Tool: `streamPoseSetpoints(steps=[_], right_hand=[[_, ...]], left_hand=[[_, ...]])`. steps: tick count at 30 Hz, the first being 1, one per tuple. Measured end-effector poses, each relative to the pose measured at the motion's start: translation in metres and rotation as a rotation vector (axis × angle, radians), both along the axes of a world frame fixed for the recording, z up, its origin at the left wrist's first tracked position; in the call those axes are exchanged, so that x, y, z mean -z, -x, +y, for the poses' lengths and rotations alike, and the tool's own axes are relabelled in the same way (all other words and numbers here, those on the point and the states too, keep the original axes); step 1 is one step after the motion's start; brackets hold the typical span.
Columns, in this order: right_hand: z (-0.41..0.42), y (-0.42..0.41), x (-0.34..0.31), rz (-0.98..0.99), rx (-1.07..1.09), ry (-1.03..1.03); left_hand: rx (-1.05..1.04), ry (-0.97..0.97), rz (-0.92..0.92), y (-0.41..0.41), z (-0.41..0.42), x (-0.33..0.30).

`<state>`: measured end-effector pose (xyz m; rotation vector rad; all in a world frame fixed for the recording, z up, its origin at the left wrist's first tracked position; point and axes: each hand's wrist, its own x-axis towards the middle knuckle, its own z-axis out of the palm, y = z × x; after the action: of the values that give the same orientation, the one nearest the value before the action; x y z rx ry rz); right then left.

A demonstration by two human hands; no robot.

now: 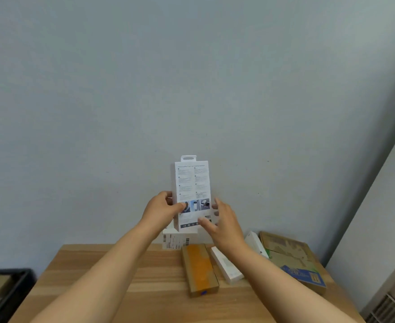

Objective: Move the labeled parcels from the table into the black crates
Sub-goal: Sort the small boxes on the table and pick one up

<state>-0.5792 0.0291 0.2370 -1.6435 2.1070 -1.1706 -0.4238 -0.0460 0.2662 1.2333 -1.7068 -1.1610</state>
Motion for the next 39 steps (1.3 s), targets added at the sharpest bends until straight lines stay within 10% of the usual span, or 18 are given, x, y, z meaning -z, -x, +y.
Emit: streamPoseSetpoints(steps=[13, 25, 39], right_hand=[[-0.015, 0.006, -0.060, -0.327, -0.132, 0.121], [-0.021, 0.006, -0.056, -0.860, -0.169, 0.068], [-0.033, 0.000, -0.047, -0.901, -0.237, -0.018]], left_hand=[[-0.021, 0.265, -0.010, -0.020, -0.001, -0.027], [0.042, -0.159, 0.407, -0.023, -0.003, -0.033], [0.008, -0.016, 0.347, -0.020, -0.014, -0.016]])
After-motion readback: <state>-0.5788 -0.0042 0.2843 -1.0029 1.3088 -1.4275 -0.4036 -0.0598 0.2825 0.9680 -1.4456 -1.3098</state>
